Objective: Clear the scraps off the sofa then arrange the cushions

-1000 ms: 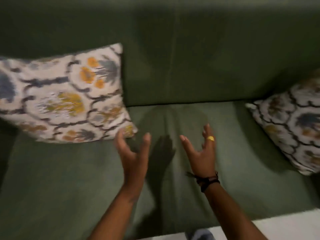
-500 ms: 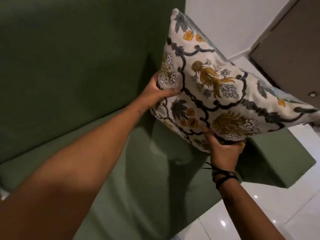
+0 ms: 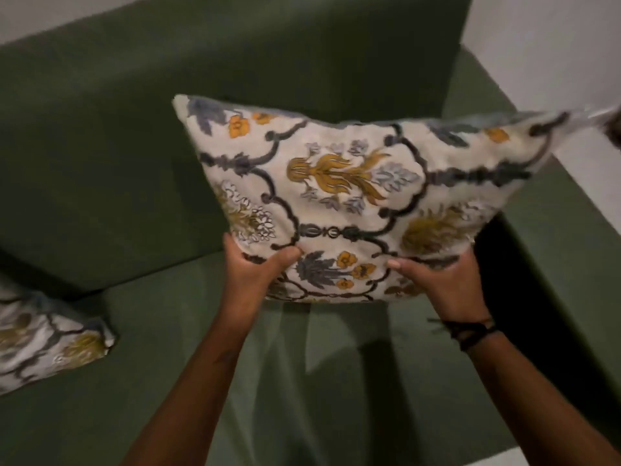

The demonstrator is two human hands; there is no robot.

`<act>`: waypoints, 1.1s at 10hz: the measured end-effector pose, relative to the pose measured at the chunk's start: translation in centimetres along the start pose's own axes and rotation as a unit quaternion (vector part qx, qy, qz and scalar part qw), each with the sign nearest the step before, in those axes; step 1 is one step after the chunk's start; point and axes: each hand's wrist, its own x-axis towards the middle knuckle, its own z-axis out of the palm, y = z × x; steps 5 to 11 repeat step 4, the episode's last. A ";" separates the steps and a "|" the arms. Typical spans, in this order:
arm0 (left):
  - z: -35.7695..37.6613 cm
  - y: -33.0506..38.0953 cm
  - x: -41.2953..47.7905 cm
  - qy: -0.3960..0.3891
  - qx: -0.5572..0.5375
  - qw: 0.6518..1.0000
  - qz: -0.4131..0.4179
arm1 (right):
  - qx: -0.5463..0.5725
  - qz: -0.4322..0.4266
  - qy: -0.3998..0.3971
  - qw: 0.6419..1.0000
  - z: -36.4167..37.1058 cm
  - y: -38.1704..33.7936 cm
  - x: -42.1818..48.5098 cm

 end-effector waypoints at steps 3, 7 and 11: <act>-4.8 -2.3 0.3 0.055 0.006 0.997 -0.059 | -0.093 0.020 -0.102 0.990 6.2 -0.5 4.8; -6.0 0.2 -1.7 0.073 0.027 0.993 -0.088 | -0.211 -0.002 -0.044 0.976 5.0 -2.9 0.7; -6.0 0.2 -1.7 0.073 0.027 0.993 -0.088 | -0.211 -0.002 -0.044 0.976 5.0 -2.9 0.7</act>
